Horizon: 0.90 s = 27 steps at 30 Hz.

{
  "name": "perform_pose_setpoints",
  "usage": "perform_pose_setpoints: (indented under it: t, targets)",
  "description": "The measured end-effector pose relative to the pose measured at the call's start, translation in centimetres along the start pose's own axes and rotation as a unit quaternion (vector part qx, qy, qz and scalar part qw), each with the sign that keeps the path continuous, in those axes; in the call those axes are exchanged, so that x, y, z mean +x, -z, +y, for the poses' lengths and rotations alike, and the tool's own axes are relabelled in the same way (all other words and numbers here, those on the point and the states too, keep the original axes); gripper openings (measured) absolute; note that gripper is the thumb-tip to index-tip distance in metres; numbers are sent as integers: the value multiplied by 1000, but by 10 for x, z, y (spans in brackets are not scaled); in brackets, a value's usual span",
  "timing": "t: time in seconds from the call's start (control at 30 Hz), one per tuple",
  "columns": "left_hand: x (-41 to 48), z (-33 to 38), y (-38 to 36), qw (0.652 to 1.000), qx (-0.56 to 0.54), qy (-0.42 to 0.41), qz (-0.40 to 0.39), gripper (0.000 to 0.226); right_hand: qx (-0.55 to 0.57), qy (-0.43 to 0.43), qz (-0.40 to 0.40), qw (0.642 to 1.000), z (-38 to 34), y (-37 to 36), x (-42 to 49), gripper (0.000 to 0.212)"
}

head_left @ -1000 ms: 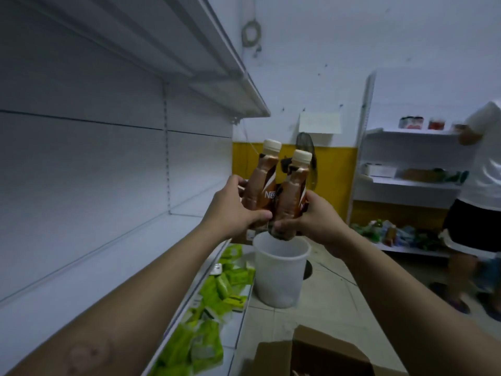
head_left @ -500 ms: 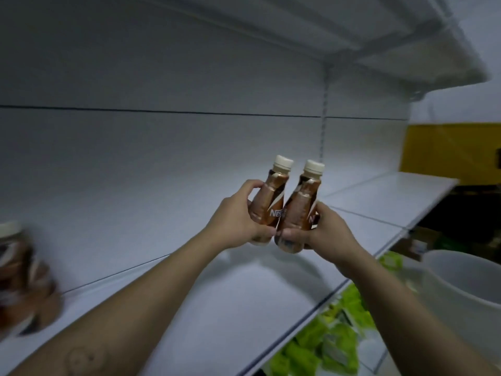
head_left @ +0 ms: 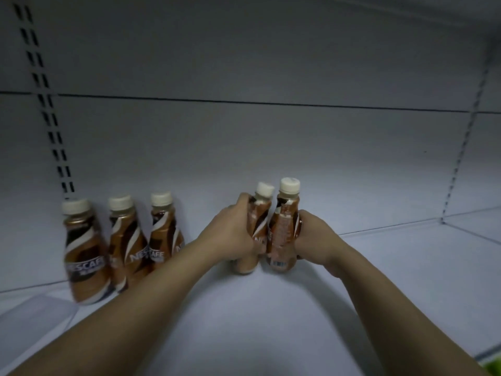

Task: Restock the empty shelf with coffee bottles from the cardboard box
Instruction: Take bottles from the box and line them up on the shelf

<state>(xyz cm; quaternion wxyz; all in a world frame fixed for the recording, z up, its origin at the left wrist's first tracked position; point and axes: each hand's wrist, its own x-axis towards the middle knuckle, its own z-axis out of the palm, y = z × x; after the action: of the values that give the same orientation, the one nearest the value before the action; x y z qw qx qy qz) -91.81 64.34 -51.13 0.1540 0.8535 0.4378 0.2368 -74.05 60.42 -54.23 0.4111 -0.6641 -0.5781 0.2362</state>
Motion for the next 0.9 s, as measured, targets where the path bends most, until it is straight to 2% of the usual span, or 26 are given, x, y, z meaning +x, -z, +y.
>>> perform_pose_setpoints:
  t: [0.13, 0.3, 0.47, 0.57, 0.67, 0.77, 0.9]
  targets:
    - [9, -6, 6, 999, -2, 18, -32, 48, -15, -2, -41, 999, -7, -10, 10, 46]
    - [17, 1, 43, 1000, 21, -12, -16, 52, -45, -20, -135, 990, -15, -12, 17, 54]
    - [18, -5, 61, 991, 129, -26, -9, 39, -43, -23, -169, 984, -27, -28, 29, 58]
    - [17, -6, 66, 988, 151, -35, 11, 38, -19, -31, -149, 988, -23, -34, 31, 67]
    - [20, -8, 69, 988, 147, -38, 19, 42, -31, -47, -87, 995, -14, -43, 22, 75]
    - [21, -8, 70, 988, 148, -31, 37, 50, -101, -45, -12, 994, -10, -49, 4, 68]
    - [22, -5, 70, 988, 139, -29, 52, 50, -99, -19, 35, 994, -12, -49, -3, 59]
